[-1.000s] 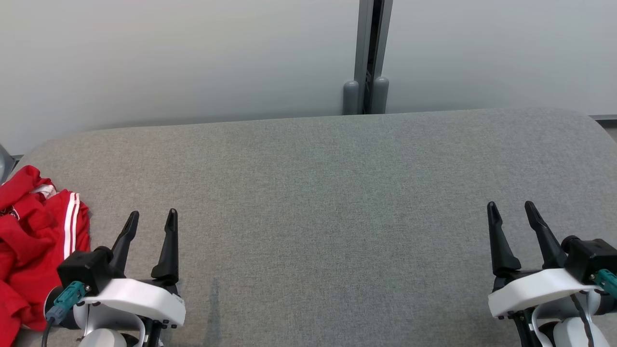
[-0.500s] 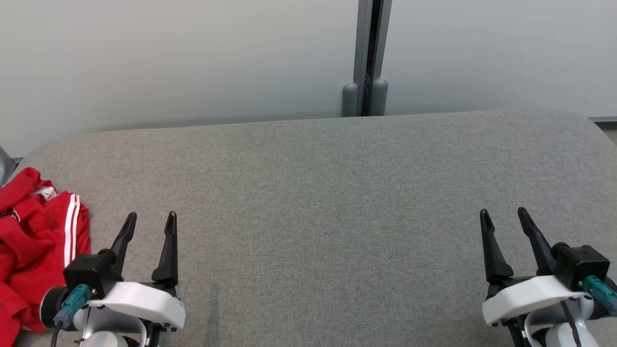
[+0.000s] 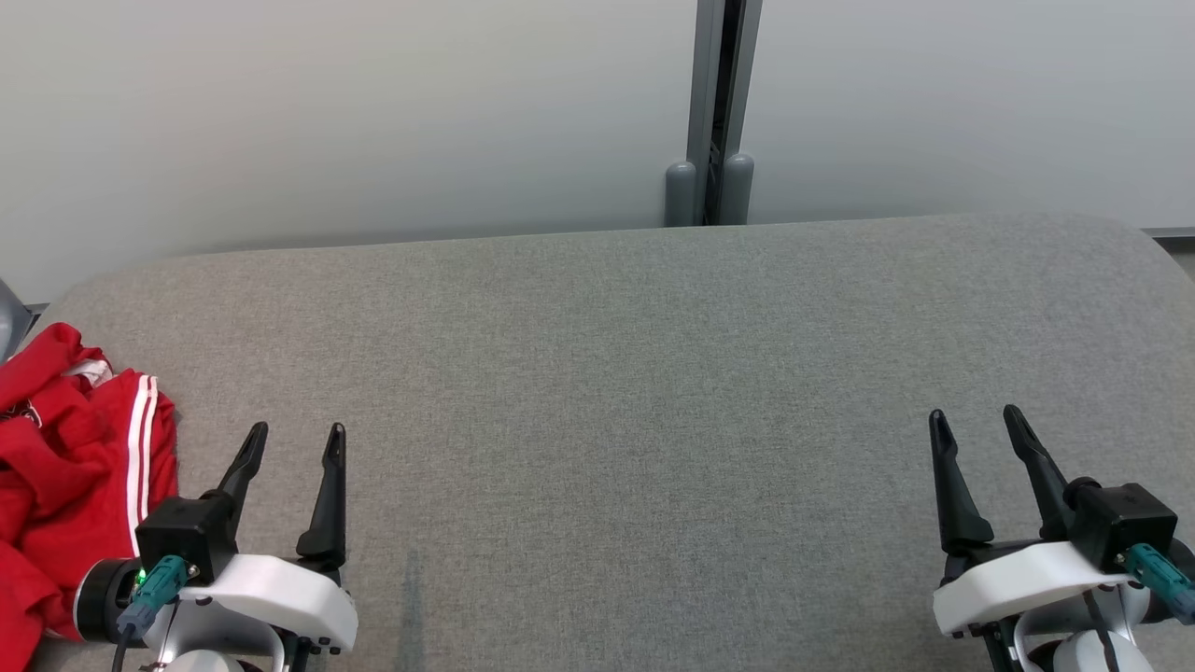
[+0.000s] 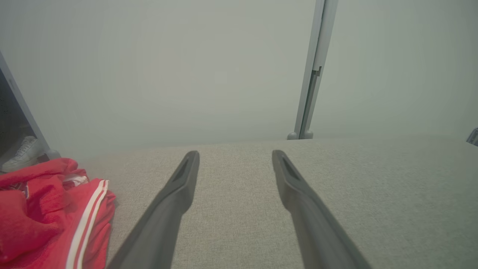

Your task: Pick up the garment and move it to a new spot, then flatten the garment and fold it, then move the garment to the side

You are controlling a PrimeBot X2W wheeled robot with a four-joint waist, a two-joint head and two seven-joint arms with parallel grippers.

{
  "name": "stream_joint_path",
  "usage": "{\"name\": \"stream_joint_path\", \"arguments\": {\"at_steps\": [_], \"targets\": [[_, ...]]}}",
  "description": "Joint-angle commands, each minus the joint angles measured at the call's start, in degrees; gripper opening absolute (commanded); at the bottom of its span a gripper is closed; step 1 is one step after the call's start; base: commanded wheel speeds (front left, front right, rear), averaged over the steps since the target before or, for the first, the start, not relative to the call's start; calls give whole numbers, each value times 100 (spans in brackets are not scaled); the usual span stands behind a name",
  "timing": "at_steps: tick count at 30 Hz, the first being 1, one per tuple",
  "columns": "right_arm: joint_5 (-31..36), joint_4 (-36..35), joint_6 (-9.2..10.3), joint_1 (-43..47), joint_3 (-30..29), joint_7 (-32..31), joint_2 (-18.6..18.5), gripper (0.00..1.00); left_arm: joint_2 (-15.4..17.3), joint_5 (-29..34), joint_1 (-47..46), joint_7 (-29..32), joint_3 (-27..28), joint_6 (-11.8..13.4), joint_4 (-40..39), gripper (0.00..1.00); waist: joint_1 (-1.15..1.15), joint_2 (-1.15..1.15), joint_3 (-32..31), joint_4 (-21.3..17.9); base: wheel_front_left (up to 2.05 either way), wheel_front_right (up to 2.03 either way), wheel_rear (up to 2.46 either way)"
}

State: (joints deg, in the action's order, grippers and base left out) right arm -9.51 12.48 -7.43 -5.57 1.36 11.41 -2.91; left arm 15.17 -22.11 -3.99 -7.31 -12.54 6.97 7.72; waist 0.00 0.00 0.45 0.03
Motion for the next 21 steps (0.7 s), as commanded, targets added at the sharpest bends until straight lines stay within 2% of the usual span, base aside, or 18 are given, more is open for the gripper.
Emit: {"name": "stream_joint_path", "arguments": {"at_steps": [1, 21], "targets": [[41, 23, -10, -10, -17, 38, -18, 100, 28, 33, 0, 3, 0, 25, -10, 100, 0, 0, 9, 3, 0, 0, 0], [-43, 79, -10, 7, -136, 29, -12, 100, 23, -115, -51, 54, -65, 49, 58, 100, 0, 0, 3, 64, 0, 0, 0]]}}
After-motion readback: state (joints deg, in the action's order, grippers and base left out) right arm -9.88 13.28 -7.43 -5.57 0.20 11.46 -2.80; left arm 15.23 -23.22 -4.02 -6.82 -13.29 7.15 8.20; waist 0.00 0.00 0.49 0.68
